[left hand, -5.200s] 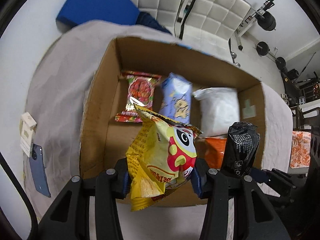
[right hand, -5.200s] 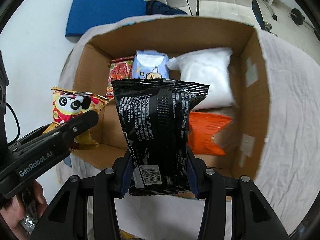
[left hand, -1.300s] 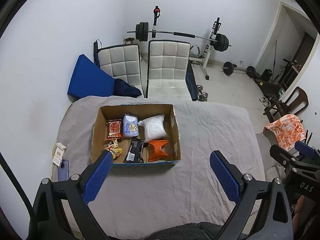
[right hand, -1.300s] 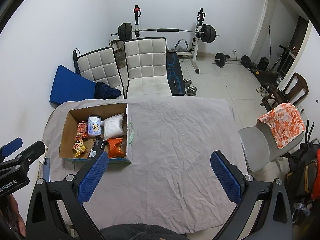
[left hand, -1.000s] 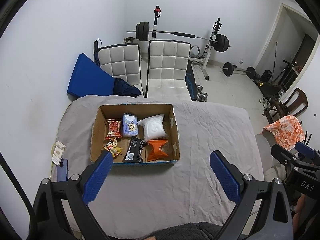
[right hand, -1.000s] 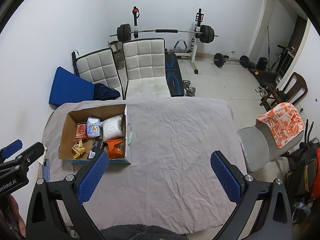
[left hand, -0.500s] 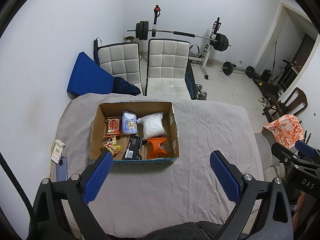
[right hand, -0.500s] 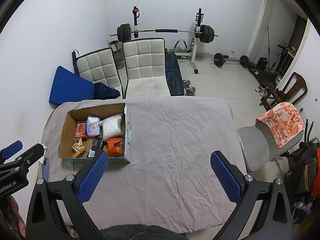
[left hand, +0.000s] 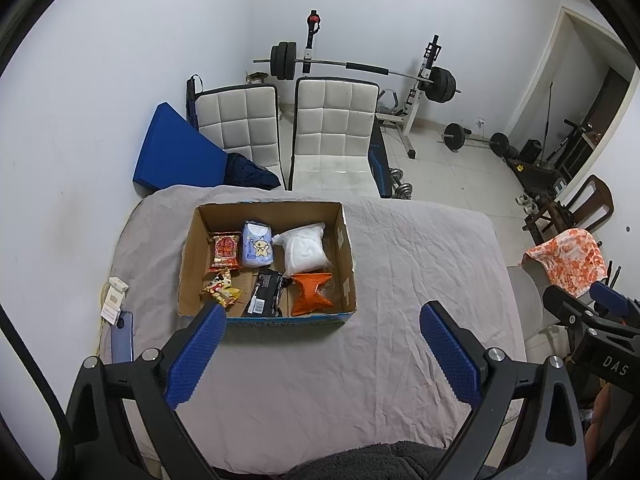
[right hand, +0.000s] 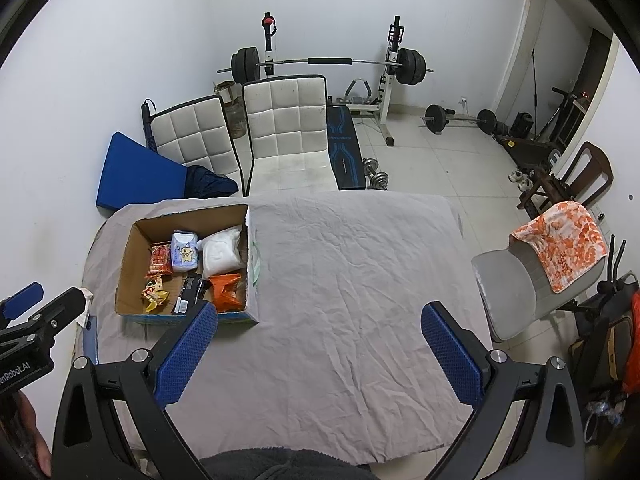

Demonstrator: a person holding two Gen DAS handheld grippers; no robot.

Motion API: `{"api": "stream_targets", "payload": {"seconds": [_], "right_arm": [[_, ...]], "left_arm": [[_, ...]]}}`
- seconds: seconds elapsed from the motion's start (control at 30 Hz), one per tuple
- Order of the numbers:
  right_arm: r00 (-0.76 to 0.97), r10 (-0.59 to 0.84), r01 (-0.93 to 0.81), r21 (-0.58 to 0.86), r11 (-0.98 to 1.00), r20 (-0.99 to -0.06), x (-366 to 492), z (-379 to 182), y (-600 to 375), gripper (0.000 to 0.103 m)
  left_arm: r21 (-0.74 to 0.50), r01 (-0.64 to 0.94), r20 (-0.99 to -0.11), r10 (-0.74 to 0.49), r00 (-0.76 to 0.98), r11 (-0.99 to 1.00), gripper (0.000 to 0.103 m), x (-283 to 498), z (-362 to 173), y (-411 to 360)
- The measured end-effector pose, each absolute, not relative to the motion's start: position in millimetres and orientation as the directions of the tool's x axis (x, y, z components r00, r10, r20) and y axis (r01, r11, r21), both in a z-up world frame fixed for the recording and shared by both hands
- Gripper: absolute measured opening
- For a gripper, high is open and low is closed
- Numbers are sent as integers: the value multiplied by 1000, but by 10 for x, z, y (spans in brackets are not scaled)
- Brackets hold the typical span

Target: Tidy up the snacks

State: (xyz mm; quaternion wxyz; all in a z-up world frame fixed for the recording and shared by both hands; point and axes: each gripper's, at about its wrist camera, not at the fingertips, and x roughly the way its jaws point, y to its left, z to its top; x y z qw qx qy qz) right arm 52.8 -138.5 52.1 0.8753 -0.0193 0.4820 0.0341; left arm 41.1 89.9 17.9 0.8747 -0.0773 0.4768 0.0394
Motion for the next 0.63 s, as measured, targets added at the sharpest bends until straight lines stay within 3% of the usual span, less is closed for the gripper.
{"api": "stream_targets", "payload": {"seconds": [0.63], "right_arm": [[549,25,-53,-4,999,-836,459,564,-1441,103]], "left_arm": [[-96,-141,-829,0,560,985,100,339,196,849]]}}
